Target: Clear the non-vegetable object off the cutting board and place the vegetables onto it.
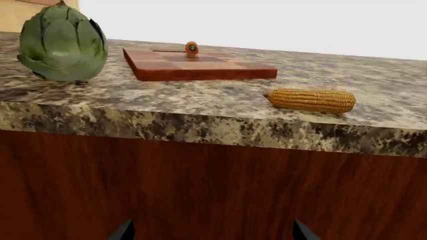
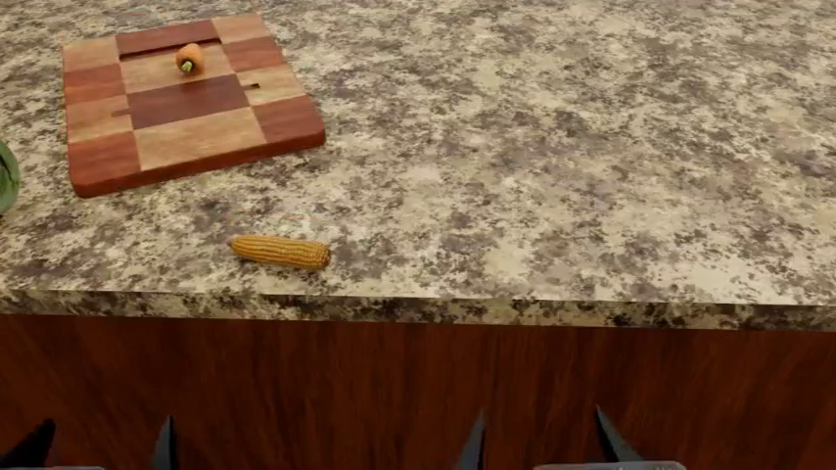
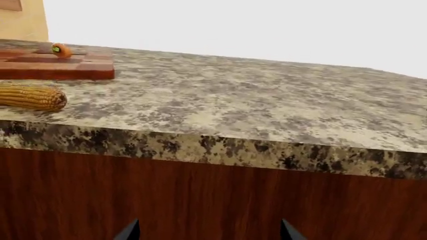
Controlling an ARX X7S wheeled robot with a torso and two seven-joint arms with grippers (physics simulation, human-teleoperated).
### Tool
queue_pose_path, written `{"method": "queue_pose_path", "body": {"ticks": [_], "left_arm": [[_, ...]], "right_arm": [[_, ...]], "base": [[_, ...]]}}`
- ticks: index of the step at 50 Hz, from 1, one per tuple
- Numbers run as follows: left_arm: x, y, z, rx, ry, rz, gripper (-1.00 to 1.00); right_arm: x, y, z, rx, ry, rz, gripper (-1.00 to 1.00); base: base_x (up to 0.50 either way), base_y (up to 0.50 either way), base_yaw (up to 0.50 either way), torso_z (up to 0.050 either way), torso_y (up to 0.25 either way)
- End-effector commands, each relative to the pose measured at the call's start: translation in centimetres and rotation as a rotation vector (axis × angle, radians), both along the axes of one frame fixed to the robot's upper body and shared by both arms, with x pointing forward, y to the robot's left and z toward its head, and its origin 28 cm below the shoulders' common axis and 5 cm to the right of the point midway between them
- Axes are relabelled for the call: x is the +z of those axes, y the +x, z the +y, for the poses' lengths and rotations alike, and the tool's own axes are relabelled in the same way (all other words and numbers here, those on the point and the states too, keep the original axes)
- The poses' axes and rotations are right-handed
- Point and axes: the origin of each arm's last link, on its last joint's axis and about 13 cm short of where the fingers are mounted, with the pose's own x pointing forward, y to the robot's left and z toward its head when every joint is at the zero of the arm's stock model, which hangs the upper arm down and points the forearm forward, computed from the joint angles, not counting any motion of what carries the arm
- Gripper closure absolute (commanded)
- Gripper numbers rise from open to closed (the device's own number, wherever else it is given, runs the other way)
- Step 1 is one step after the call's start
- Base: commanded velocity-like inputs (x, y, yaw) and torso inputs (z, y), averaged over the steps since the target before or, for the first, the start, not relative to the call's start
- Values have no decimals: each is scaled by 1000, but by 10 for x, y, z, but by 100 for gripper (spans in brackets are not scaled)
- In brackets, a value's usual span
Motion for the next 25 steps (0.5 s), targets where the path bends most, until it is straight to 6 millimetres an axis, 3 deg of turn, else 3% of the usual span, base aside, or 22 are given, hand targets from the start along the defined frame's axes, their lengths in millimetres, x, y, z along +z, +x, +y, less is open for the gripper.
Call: {"method": "queue_pose_path", "body": {"ticks": [1,3,4,13,18,25], "left_arm": [[59,-8,11,-31,8,-10,-100],[73,-6,13,-36,18,-14,-100],[88,-6,14,-45,29,-25,-100],[147,-7,14,-98,55,-21,-100],[171,5,17,-98,115,-66,-100],[205,37,31,-59,117,-66,-100]], "right_arm": [[66,-7,-1,13,-44,-16,-100],[76,-9,-3,10,-57,-6,-100],[84,-9,-6,12,-67,0,-100],[132,-8,-20,5,-94,-14,-100],[153,-3,-31,-13,-99,-21,-100],[178,16,-48,-26,-113,5,-100]], "base": [[0,0,0,0,0],[0,0,0,0,0],[0,0,0,0,0],[0,0,0,0,0],[0,0,0,0,0],[0,0,0,0,0]]}}
